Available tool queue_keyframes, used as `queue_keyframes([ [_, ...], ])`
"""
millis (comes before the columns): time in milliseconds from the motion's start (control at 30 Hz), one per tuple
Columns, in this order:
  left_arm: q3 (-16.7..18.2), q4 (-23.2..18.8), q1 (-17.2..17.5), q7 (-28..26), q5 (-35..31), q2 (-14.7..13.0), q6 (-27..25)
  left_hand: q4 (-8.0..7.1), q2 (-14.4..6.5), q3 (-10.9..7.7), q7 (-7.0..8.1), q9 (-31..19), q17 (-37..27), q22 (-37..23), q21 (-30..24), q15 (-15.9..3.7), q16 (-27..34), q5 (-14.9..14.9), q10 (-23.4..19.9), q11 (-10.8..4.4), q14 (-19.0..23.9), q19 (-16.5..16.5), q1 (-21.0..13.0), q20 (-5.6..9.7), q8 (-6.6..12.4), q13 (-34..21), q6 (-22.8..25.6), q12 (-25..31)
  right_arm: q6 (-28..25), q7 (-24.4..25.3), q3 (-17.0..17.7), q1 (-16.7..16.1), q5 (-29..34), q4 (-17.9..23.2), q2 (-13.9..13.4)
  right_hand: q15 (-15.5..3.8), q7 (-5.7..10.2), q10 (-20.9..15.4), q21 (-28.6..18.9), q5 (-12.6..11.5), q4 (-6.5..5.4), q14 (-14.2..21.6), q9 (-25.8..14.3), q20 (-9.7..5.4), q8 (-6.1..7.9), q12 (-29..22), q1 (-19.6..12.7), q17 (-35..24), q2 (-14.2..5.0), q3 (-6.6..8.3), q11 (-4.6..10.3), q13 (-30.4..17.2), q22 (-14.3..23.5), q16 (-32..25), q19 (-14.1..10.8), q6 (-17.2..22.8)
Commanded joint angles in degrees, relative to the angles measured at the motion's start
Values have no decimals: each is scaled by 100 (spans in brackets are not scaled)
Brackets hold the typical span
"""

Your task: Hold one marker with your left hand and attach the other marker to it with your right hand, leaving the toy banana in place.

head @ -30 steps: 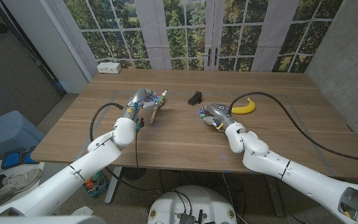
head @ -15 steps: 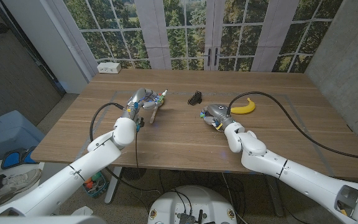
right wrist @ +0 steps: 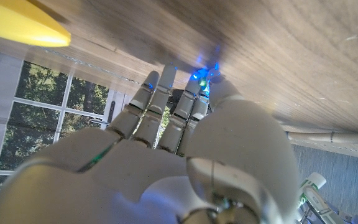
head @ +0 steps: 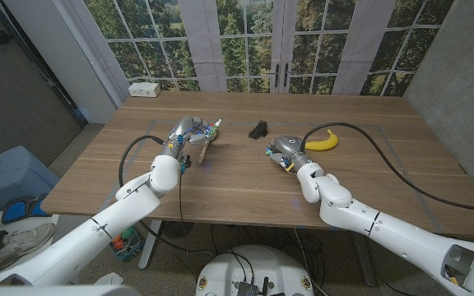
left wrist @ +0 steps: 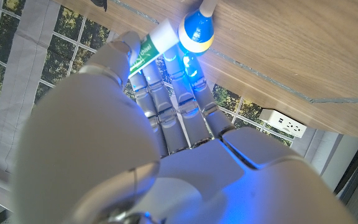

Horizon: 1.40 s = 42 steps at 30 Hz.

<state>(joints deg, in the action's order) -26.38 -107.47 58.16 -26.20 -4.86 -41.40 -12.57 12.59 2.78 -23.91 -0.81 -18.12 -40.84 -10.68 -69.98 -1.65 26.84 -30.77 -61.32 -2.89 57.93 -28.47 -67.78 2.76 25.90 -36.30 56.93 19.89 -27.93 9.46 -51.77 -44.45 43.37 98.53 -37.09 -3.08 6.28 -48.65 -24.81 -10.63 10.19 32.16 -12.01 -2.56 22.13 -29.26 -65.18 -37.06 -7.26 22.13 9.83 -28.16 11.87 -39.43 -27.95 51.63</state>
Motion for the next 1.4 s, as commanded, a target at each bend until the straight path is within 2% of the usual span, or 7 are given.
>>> queue_keyframes([
  [33, 12, 28, -16, 23, 20, -6, 13, -309, -46, -372, 319, -580, -27, 9, -65, -1201, -36, -53, -921, -842, 774, 23, -10, 519, 31, -154, 360, -2, 381, 437, 166, -114, -162, -40, -41, -1030, 149, -139, -35, -40, -24, 50, -69, -109, 55, -52, -170, -21, -63, -14, 75, -72, 17, -1, -63, 530],
  [200, 4, 54, -36, 41, 25, -6, 29, -309, -42, -383, 319, -582, -46, 10, -76, -1201, -48, -61, -924, -843, 778, 26, -5, 526, 29, -161, 363, -19, 540, 791, 265, -199, -184, -52, -40, -1030, 149, -145, -53, -44, -33, 54, -72, -110, 69, -80, -176, -26, -60, -18, 69, -118, 16, 28, -69, 549],
  [567, -50, 105, -103, 114, 18, -5, 68, -307, -31, -404, 315, -571, -79, 13, -98, -1201, -74, -73, -927, -843, 784, 29, 2, 526, 15, -172, 369, -53, 958, 2212, 529, -427, -88, -253, 83, -1028, 160, -141, -95, -46, -47, 91, -78, -111, 89, -127, -190, -51, -49, -33, 82, -212, 16, 63, -85, 563],
  [833, -132, 143, -197, 229, -12, -11, 77, -307, -25, -417, 323, -575, -99, 15, -108, -1201, -90, -81, -943, -842, 788, 35, 9, 525, 13, -195, 373, -58, 972, 2601, 629, -502, 16, -224, 102, -1016, 166, -154, -131, -40, -80, 104, -82, -101, 98, -165, -152, -55, -40, -54, 100, -278, 17, 110, -104, 560],
  [1400, -340, 259, -535, 576, -151, -39, 140, -302, -6, -449, 318, -570, -154, 17, -140, -1202, -128, -92, -962, -842, 807, 52, 18, 529, 0, -214, 389, -107, 981, 2735, 598, -414, 268, -204, 177, -1017, 159, -176, -190, -38, -88, 155, -86, -100, 131, -229, -129, -82, -16, -82, 124, -408, 19, 183, -88, 590],
])
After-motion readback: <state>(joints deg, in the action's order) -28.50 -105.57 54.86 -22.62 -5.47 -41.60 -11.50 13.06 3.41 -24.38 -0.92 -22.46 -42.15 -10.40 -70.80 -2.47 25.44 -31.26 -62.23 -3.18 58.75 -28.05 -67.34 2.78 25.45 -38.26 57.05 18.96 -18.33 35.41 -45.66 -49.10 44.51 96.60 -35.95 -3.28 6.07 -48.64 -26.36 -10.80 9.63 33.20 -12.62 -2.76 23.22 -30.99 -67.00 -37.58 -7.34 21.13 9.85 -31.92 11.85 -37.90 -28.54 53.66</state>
